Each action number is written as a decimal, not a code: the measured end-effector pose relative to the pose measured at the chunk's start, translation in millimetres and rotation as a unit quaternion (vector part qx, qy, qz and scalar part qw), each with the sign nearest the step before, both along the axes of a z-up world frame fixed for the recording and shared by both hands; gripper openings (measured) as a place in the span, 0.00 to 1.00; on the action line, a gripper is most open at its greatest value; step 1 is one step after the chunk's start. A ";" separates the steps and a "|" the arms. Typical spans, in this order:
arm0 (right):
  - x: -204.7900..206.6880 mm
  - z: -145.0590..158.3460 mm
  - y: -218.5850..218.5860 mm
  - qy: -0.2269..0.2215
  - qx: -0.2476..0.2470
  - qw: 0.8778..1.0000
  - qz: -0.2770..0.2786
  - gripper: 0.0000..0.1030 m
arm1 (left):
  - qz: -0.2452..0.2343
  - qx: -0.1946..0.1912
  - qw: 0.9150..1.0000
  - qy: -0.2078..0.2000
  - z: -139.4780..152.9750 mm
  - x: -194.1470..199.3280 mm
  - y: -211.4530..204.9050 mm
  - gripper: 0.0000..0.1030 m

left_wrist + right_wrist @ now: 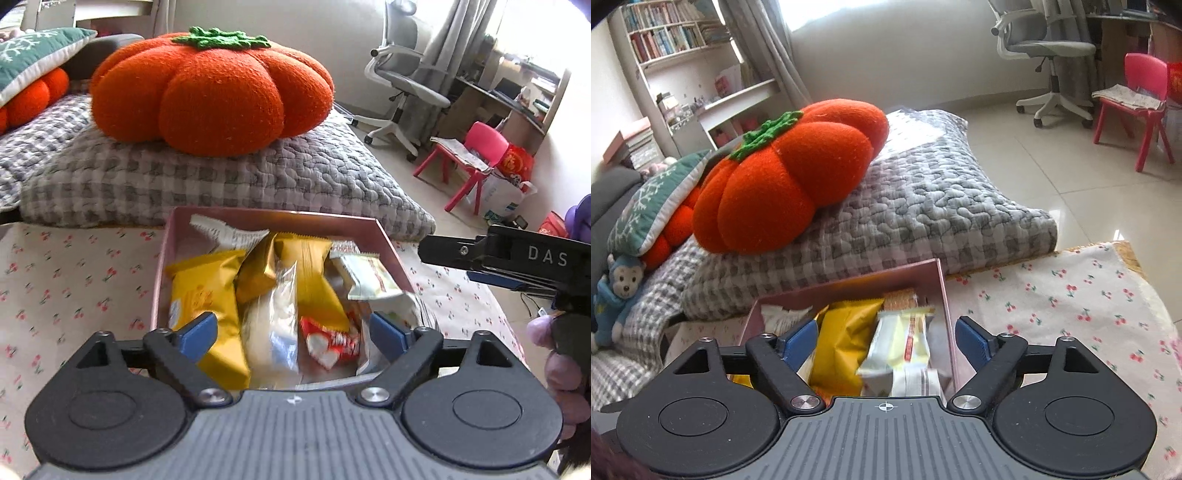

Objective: Organize snacks
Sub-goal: 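Carry both snacks into the box and open both tools, then move both tools back toward the red candy and orange biscuit pack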

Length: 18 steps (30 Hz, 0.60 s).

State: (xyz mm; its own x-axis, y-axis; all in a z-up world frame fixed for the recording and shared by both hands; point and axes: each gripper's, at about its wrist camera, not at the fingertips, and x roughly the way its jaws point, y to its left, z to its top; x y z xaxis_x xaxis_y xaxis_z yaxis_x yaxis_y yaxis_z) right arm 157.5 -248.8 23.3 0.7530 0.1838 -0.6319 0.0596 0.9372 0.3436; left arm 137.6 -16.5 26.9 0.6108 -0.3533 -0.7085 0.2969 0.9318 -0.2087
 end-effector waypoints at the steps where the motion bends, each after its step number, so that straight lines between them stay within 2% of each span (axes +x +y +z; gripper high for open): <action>1: -5.2 1.1 1.7 0.001 -0.004 1.000 0.002 0.86 | 0.001 0.003 1.000 -0.001 0.4 -5.1 2.8 0.88; 12: -56.3 7.4 27.7 0.007 -0.045 0.998 0.030 0.91 | 0.025 0.038 0.999 -0.006 5.8 -42.2 25.8 0.99; 18: -76.4 0.6 35.5 0.005 -0.054 0.998 0.038 0.94 | 0.029 0.075 0.996 -0.027 -2.8 -60.9 36.8 0.99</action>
State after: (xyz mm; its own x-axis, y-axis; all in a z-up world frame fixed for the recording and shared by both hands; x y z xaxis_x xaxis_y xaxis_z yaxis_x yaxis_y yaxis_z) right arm 81.1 -213.3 23.9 0.7335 0.1704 -0.6579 -0.0099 0.9706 0.2403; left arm 76.8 20.3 24.1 0.6660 -0.2084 -0.7163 0.2486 0.9673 -0.0503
